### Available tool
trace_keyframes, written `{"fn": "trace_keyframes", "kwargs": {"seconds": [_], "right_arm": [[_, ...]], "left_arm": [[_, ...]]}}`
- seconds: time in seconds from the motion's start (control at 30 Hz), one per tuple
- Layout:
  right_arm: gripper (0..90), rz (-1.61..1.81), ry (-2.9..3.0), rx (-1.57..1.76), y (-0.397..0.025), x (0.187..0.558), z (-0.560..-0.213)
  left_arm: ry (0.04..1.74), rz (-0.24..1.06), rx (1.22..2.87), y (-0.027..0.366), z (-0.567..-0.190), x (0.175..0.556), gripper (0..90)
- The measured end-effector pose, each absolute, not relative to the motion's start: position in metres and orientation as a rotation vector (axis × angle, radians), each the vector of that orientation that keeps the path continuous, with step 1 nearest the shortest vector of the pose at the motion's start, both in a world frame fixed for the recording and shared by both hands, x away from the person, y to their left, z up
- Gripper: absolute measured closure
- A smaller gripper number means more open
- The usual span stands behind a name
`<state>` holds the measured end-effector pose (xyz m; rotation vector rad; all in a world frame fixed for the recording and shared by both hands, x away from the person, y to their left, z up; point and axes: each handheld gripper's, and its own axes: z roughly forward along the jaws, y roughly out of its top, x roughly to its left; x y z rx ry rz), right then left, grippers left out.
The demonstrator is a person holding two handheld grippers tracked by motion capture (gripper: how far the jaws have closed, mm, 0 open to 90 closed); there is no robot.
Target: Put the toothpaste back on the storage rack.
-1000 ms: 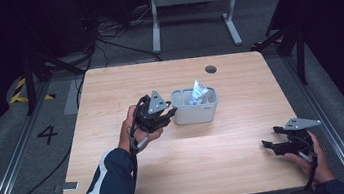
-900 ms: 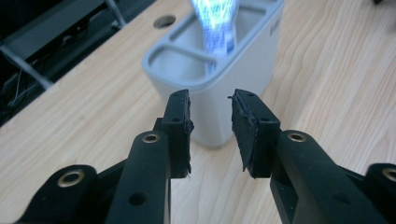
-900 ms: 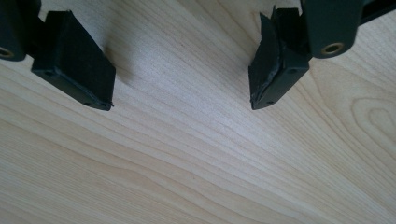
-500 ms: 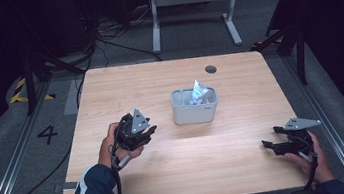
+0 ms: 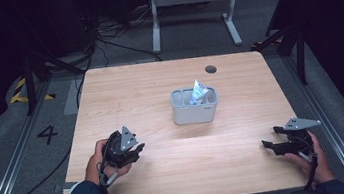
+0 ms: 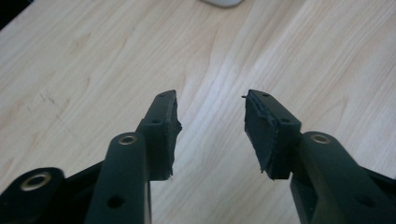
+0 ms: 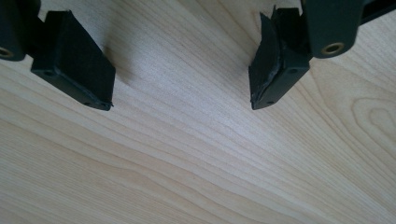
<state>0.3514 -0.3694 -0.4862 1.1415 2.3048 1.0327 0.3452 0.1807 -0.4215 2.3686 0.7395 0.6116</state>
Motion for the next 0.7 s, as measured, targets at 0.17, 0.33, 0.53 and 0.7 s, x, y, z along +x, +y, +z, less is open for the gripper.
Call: {"fn": "trace_keyframes", "kwargs": {"seconds": [0.17, 0.33, 0.53, 0.7], "right_arm": [[23.4, 1.032, 2.304, 1.139, -0.369, 0.351, -0.486], [23.4, 1.032, 2.302, 1.138, -0.369, 0.351, -0.486], [23.4, 1.032, 2.302, 1.139, -0.369, 0.351, -0.486], [23.4, 1.033, 2.302, 1.139, -0.369, 0.351, -0.486]], "left_arm": [[0.774, 0.604, 2.34, 0.194, -0.429, 0.335, 43.8], [0.851, 0.59, 2.318, 0.207, -0.435, 0.328, 34.9], [0.932, 0.561, 2.313, 0.219, -0.443, 0.323, 22.1], [0.976, 0.542, 2.315, 0.228, -0.45, 0.318, 18.6]]}}
